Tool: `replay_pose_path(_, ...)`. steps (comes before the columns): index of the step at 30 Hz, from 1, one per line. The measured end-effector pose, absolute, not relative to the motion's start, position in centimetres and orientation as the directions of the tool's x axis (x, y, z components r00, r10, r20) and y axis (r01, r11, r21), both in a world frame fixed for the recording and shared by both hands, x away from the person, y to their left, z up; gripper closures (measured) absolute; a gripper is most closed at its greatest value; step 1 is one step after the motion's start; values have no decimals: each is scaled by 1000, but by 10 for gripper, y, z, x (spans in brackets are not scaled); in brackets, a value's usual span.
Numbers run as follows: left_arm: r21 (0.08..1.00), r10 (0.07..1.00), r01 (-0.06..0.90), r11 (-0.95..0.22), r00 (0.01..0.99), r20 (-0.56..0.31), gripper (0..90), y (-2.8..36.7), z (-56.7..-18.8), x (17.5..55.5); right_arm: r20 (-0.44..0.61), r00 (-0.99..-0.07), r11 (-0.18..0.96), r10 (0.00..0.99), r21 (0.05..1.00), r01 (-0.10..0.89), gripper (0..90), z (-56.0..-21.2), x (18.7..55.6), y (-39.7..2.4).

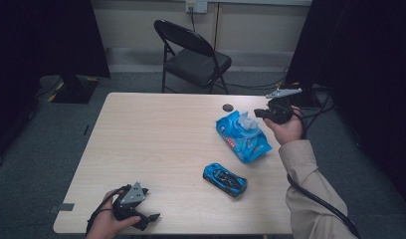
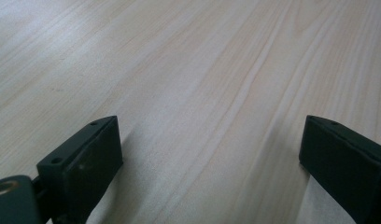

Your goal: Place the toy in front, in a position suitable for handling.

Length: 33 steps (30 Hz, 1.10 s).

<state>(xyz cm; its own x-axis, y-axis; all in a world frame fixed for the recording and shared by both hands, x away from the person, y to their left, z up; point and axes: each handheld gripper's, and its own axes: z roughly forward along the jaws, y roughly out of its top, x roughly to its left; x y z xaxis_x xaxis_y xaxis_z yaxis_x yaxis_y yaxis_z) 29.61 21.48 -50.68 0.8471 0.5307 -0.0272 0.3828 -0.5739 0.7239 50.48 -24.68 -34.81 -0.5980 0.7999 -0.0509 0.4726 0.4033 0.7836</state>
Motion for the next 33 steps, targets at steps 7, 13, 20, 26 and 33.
replay_pose_path(7,725,531,383,-573,847,-28,53,215,-507,296,12,-592,358,806,786,504,845,-356,502,-249)
replay_pose_path(13,725,532,385,-571,846,-31,53,215,-507,296,57,-540,314,840,759,570,509,-381,506,-247)
replay_pose_path(20,722,530,387,-574,847,-33,53,215,-507,296,64,-542,326,838,738,591,524,-403,515,-234)
replay_pose_path(26,723,531,387,-572,847,-33,53,215,-507,296,70,-547,330,834,731,597,866,-415,522,-230)
replay_pose_path(33,724,532,386,-572,846,-32,53,215,-507,296,32,-574,356,819,755,551,900,-402,516,-232)
